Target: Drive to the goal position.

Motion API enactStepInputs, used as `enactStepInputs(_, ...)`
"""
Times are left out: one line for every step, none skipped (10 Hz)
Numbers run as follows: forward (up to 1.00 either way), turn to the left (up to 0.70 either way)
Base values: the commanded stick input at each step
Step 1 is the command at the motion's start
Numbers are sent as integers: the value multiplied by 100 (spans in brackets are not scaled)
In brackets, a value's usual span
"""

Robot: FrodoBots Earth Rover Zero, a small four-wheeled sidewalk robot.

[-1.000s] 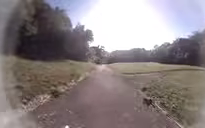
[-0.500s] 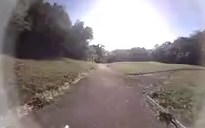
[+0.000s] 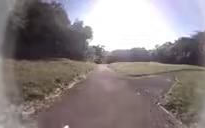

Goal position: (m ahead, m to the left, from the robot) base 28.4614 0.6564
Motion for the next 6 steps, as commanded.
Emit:
enactStepInputs(100,1)
enactStepInputs(100,1)
enactStepInputs(100,1)
enactStepInputs(100,1)
enactStepInputs(100,1)
enactStepInputs(100,1)
